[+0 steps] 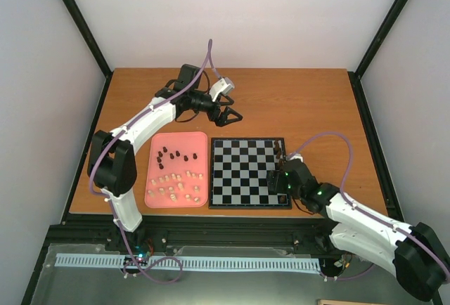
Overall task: Set up the chess pieces on the board
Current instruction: Place the chess piece on the chessboard.
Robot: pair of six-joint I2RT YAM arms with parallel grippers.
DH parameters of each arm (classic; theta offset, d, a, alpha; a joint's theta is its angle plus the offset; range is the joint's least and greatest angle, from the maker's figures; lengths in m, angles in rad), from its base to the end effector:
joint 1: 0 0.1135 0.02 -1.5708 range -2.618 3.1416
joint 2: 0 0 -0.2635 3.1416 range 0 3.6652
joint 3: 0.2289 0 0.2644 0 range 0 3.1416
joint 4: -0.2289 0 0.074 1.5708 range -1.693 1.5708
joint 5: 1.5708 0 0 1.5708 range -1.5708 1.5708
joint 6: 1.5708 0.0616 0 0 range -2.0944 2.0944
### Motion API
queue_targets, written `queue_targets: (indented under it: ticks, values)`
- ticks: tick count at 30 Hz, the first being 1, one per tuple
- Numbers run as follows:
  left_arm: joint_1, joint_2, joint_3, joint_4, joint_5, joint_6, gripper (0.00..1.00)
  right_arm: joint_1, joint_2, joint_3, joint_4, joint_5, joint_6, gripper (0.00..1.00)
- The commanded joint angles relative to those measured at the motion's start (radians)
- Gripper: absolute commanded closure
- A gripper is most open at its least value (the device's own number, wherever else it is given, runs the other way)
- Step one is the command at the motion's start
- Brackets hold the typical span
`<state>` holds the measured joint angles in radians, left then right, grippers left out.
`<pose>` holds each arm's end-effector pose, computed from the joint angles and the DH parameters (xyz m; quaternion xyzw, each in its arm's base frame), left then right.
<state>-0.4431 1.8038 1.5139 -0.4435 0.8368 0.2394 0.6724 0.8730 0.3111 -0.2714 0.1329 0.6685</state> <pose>0.3692 -0.2258 0.2766 0.4351 0.7314 -0.4071 0.3318 0.1548 0.1128 0.1290 0.0221 0.9308 0.1749 0.3203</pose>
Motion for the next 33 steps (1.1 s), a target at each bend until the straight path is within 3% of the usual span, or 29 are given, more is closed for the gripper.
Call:
queue_targets:
  ticks: [1,33]
  values:
    - [0.004,0.006,0.043,-0.01,0.004,0.007,0.0,-0.016,0.018,-0.013,0.049,-0.023,-0.017,0.21]
    - [0.004,0.01,0.039,-0.005,0.002,0.006,0.0,-0.019,0.061,-0.006,0.033,-0.098,-0.013,0.21]
